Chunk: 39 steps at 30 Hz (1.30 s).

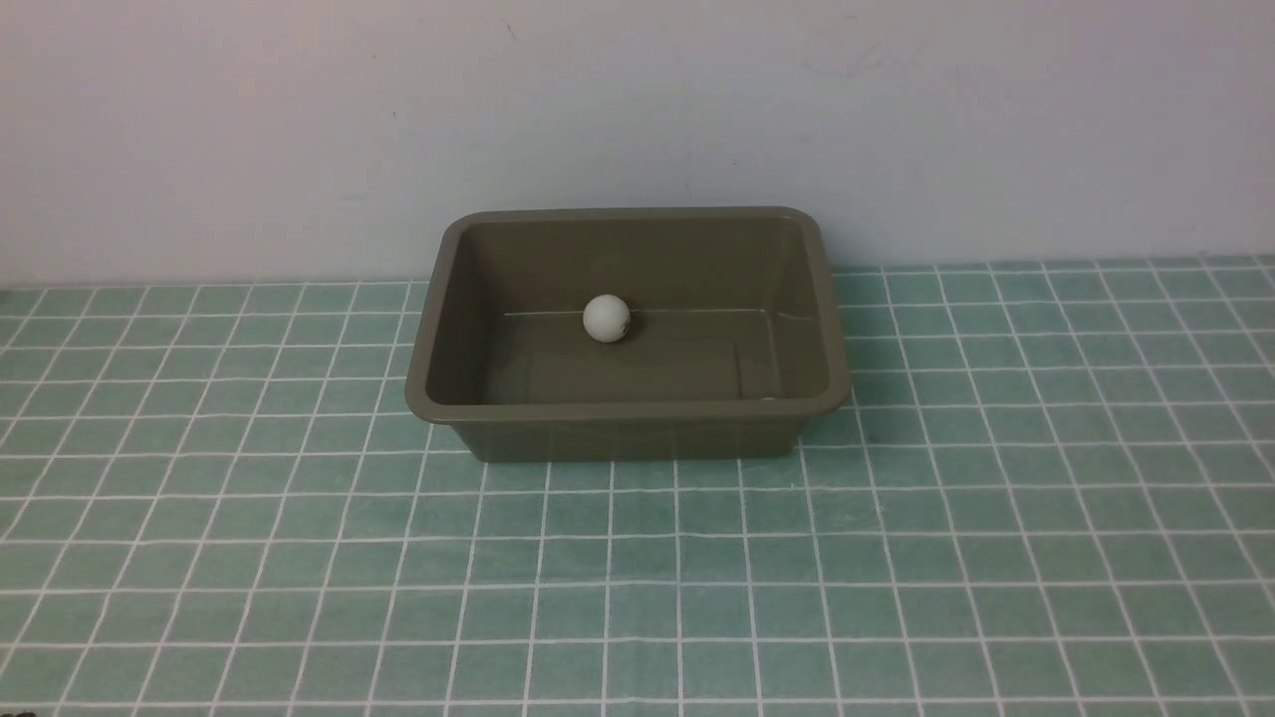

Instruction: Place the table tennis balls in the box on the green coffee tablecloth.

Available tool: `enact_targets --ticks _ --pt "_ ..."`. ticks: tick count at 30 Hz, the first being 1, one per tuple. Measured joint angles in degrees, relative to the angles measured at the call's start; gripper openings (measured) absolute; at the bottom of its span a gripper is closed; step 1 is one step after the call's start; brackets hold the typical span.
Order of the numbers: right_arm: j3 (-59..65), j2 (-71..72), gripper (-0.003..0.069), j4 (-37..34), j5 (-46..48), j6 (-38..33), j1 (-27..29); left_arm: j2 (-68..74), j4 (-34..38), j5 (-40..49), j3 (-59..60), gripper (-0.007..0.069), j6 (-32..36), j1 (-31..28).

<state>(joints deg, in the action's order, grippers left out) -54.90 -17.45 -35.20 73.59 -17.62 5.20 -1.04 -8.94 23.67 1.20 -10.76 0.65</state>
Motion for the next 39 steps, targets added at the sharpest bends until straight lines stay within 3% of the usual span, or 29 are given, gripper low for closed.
enact_targets --ticks 5,13,16,17,20,24,39 --pt "0.4 0.0 -0.0016 5.1 -0.4 -0.2 0.0 0.0 0.0 0.0 0.0 -0.0004 0.0 0.0" --pt "6.7 0.1 -0.0016 11.8 -13.7 -2.0 0.0 0.0 0.0 0.0 0.0 -0.0004 0.0 0.0" --pt "16.2 0.2 -0.0016 14.3 -27.1 -3.3 0.0 0.0 0.0 0.0 0.0 -0.0004 0.0 0.0" --pt "16.8 0.2 -0.0016 14.4 -27.1 -3.3 0.0 0.0 0.0 0.0 0.0 -0.0004 0.0 0.0" --pt "28.1 2.1 -0.0016 15.1 -40.1 -4.3 0.0 0.0 0.0 0.0 0.0 -0.0004 0.0 0.0" --pt "38.3 6.8 -0.0016 15.2 -49.9 -4.5 0.0 0.0 0.0 0.0 0.0 -0.0004 0.0 0.0" --pt "49.5 17.1 -0.0016 17.6 -53.7 -4.5 -2.1 0.0 0.0 0.0 0.0 -0.0004 0.0 0.0"
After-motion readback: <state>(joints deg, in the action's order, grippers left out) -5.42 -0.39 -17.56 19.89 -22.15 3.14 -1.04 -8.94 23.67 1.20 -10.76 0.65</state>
